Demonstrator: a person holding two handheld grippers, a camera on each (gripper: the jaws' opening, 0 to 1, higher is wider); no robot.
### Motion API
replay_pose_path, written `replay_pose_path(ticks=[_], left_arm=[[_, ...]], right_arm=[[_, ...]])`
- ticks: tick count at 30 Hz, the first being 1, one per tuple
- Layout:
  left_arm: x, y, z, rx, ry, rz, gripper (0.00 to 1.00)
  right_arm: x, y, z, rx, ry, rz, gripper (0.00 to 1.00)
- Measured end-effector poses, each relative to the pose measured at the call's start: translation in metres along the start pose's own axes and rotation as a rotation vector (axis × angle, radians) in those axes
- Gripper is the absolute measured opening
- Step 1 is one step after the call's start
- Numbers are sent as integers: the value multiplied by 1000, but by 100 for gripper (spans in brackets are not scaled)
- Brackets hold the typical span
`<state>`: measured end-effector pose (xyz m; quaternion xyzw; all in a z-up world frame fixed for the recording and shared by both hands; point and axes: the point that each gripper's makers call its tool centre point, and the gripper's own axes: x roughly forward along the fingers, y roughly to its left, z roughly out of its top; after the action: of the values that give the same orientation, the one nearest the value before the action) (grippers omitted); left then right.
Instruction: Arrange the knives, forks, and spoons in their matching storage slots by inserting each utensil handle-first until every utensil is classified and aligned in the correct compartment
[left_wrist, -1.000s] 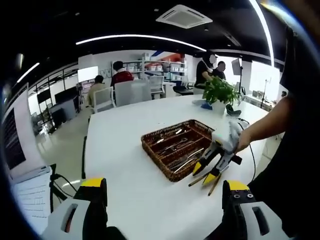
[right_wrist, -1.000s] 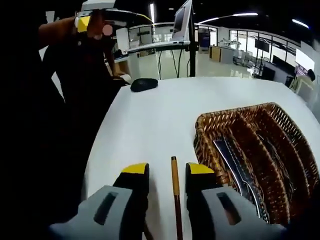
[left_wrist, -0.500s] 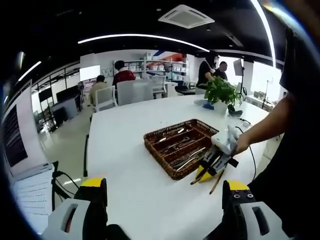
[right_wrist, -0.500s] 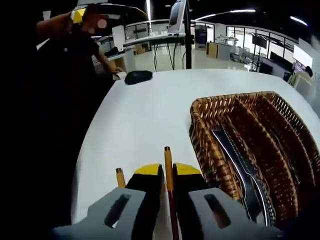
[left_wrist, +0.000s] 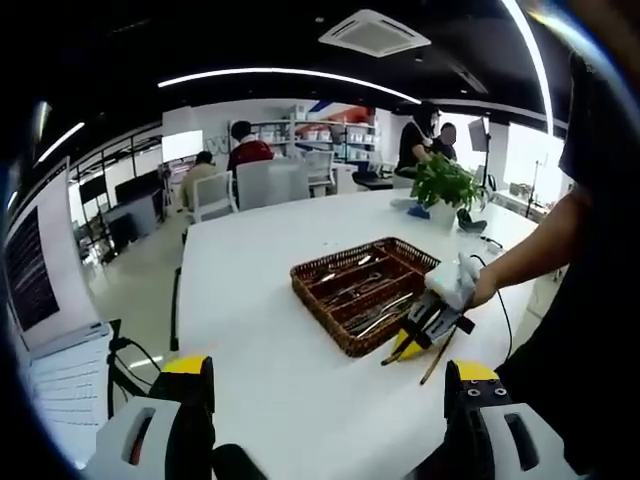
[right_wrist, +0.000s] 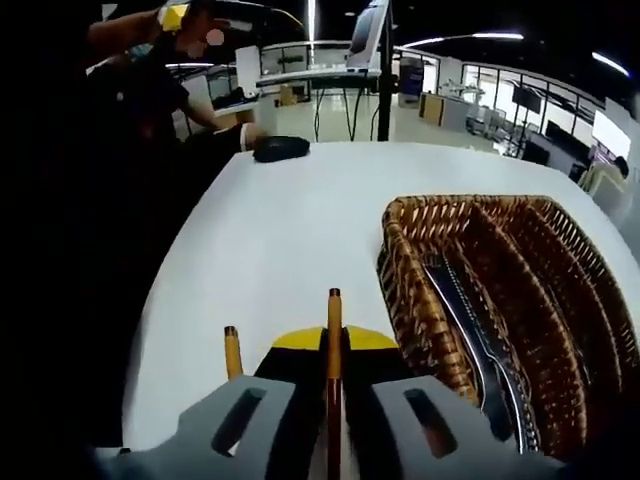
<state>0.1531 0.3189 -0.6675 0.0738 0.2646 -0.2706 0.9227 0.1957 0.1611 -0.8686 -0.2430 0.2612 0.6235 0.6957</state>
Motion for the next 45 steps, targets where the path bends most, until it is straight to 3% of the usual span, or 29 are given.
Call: replay_pose_path(ticks=[5, 12, 22, 32, 45], left_arm=[[0, -1, 0, 1, -1, -1, 100], [1, -3, 0, 4, 0, -6, 100], [7, -8, 7, 11, -7, -16, 100], [15, -11, 12, 17, -23, -39, 100], [32, -23, 25, 34, -58, -71, 100]], right_arm=[[-2, -6, 2, -52, 8, -38, 3], [-11, -7, 16, -98, -6, -38, 3], [-31, -15, 40, -100, -8, -65, 2], [-64, -33, 61, 11, -18, -135, 2], [-109, -48, 80, 58, -37, -226, 2]])
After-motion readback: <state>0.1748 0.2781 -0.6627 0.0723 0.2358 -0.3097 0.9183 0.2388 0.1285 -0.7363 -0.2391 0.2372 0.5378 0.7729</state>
